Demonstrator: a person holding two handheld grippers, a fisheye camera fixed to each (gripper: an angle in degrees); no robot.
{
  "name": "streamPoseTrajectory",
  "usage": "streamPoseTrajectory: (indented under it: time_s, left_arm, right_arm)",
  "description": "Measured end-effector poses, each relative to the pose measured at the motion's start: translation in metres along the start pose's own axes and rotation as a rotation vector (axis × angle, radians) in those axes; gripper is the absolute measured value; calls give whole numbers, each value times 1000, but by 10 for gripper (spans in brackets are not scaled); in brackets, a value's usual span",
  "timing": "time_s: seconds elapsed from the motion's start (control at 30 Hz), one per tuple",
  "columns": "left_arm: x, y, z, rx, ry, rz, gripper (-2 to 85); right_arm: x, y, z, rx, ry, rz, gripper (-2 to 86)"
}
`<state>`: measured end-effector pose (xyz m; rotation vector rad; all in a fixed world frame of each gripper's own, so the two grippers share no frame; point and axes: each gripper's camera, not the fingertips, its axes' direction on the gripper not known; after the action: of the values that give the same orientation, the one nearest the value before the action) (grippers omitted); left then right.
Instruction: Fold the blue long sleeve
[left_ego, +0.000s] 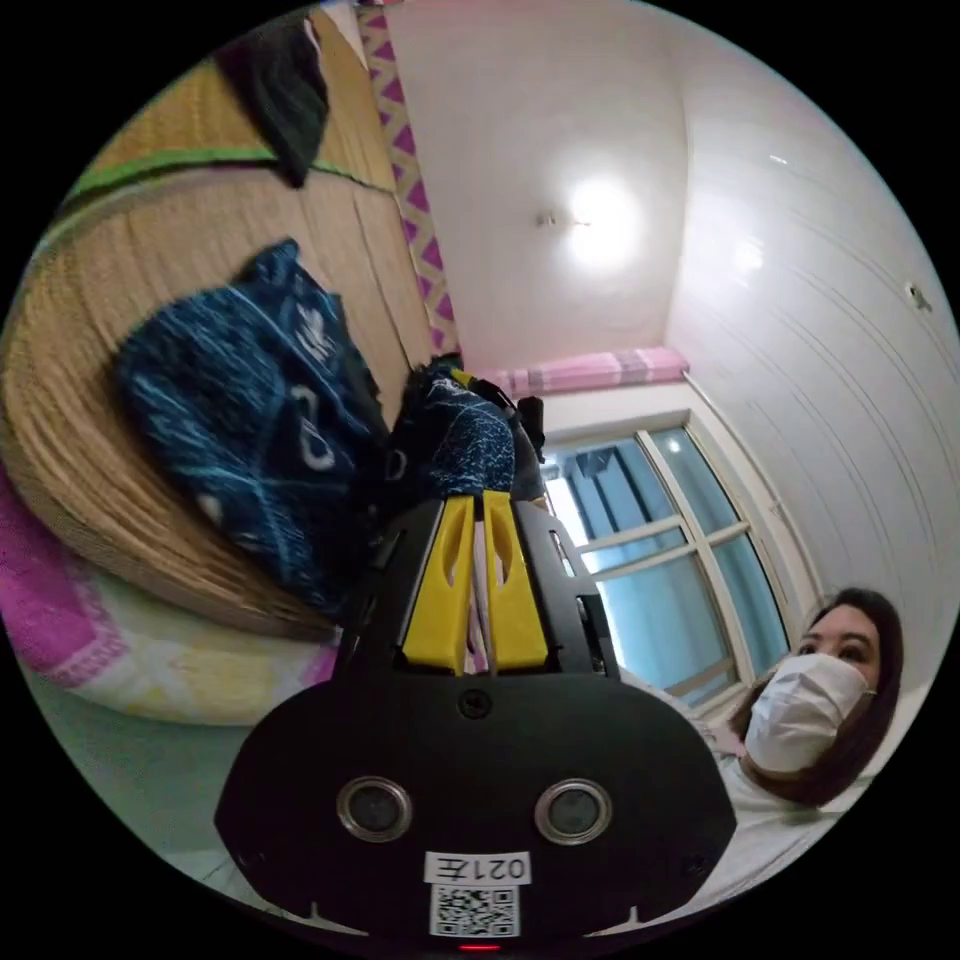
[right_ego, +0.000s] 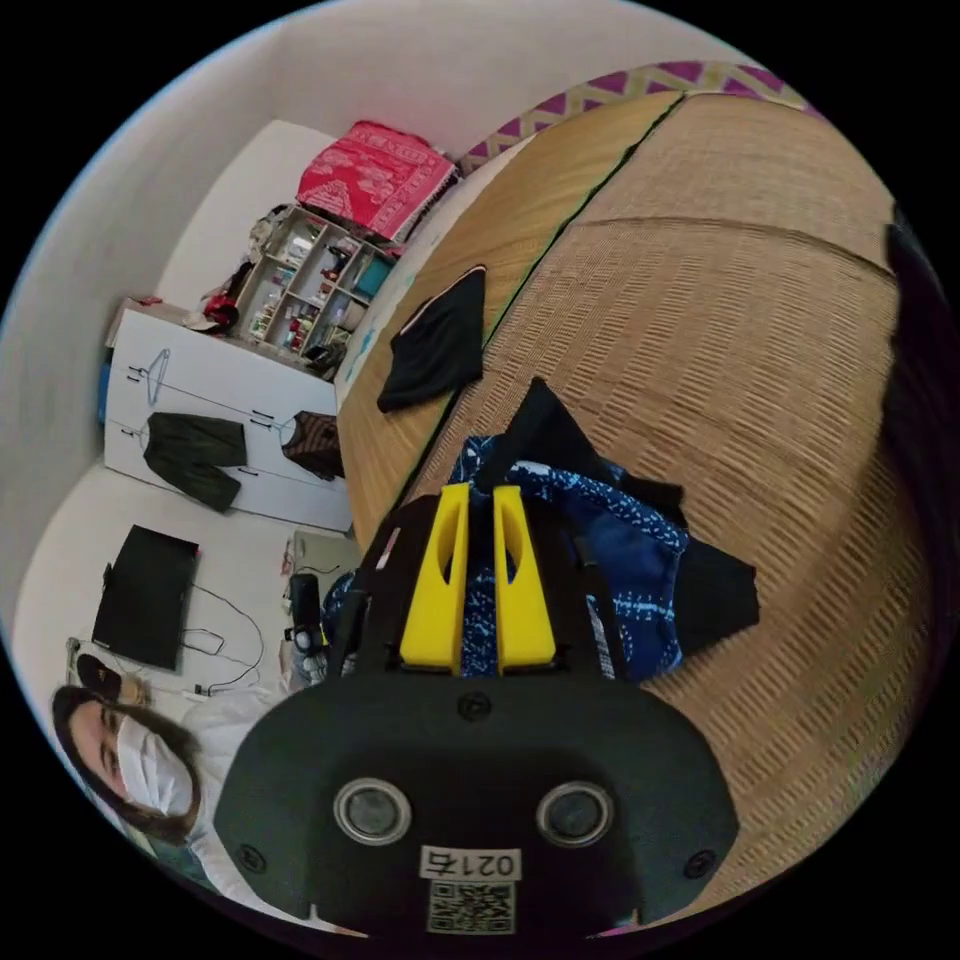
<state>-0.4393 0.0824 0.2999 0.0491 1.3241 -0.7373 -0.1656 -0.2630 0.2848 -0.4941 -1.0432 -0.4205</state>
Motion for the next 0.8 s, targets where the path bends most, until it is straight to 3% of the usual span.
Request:
streamPoseTrajectory:
  time_s: [0.17,0.37,0.57,0.67,0.8]
  left_arm:
    - [-46,-2,-51,163,-70,-90,-10]
    - [-16,11,-99,193,-183,76,-5]
    - [25,-20,-43,-49,-396,332,70]
    - [18,-25,-28,-121,-504,324,29]
    - [-10,-16,-61,-85,-302,130,-5]
  right_arm:
    - [-15,-16,44,-13,129,-52,108]
    - [-59,52,12,-80,167,-301,105]
    - [-108,135,58,-232,116,-558,101]
    - [-113,170,97,-270,222,-630,107]
    - [-108,203,84,-154,286,-672,96]
